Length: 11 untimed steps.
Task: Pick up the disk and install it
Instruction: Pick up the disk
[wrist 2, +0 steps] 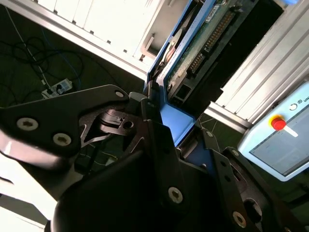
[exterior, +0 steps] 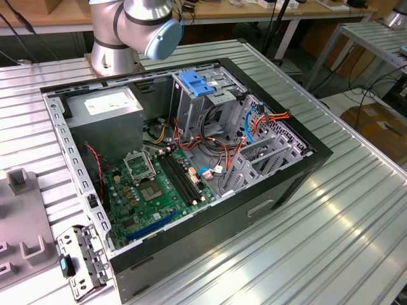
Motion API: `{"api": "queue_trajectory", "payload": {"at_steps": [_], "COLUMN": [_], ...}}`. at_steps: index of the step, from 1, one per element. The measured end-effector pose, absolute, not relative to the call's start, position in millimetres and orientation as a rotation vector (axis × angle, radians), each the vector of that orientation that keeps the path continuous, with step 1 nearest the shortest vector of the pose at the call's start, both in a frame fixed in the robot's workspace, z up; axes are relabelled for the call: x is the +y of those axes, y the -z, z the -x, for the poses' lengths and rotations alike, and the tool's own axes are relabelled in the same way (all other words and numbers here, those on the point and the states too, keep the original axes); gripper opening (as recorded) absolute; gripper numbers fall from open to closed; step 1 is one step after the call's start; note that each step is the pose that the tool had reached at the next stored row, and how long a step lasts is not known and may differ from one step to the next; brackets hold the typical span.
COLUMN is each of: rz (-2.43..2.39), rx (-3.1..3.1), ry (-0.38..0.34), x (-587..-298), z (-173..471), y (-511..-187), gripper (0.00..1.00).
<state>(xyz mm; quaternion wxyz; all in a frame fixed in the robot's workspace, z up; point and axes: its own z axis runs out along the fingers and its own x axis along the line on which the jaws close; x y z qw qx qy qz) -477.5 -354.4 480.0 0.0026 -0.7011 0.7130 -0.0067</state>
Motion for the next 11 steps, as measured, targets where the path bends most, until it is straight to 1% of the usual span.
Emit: {"api": "queue_trajectory", "payload": {"at_steps": [11], "rz": [2.200], "rx": [2.237], "ry": [0.019], "x": [-354.4], "z": [477.5], "y": [-490.3], "gripper": [0.37]}}
